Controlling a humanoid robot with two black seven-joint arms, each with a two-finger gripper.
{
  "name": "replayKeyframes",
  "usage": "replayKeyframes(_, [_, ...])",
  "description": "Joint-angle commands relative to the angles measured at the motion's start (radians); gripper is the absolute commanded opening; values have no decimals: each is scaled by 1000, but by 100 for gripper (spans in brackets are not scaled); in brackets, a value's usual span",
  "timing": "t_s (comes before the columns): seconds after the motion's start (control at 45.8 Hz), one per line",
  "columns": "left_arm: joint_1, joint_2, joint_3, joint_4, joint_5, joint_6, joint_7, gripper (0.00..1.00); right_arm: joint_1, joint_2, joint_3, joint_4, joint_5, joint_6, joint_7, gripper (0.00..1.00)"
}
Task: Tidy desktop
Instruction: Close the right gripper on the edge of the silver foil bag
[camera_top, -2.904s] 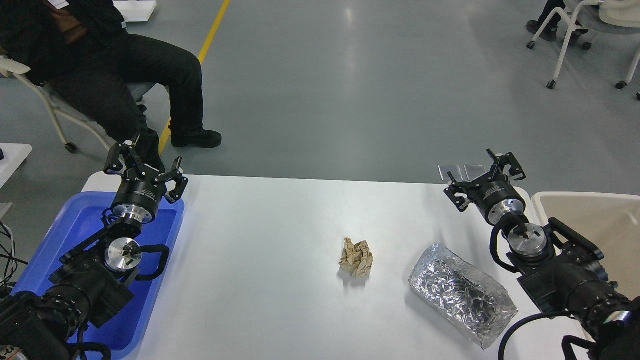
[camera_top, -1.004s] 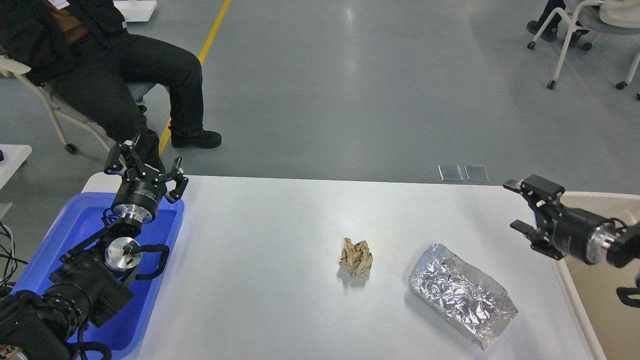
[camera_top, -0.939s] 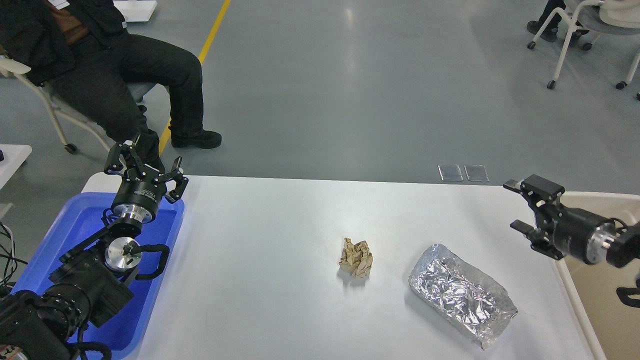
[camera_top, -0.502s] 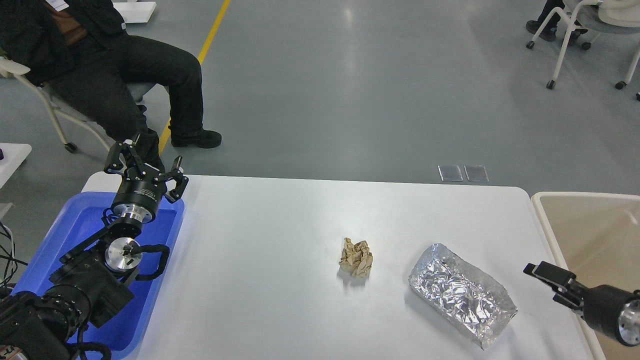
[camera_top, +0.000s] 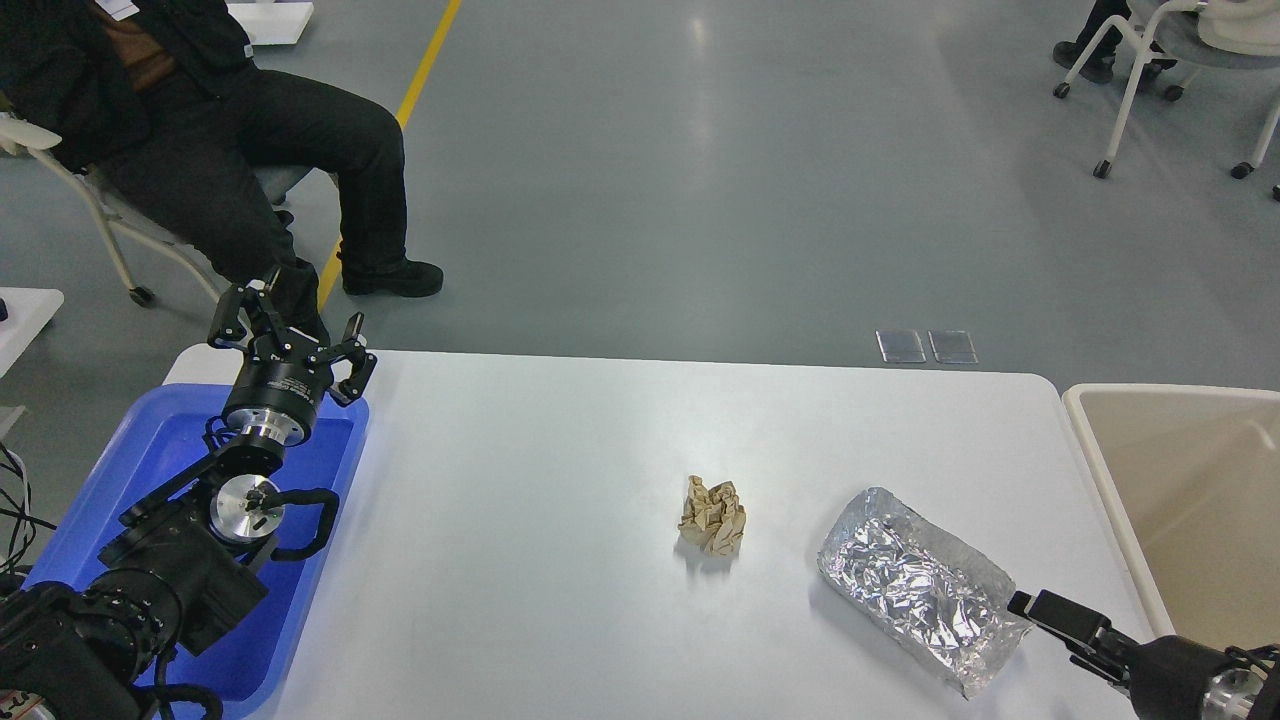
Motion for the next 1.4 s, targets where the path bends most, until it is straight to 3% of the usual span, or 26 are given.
replayKeyframes(0.0, [0,0,1,0,0,0,0,100,-5,26,-23,6,-5,-20,-2,100])
replayKeyframes(0.502, [0,0,-1,0,0,0,0,100,-27,171,-23,-101,-6,-38,-2,100])
replayKeyframes(1.135, [0,0,1,0,0,0,0,100,-12,222,-22,-194,-11,-25,3,97])
replayKeyframes(1.288, [0,0,1,0,0,0,0,100,-12,222,-22,-229,-11,-20,4,93])
replayKeyframes(1.376, [0,0,-1,0,0,0,0,100,-13,237,-22,-250,-20,-14,6,83])
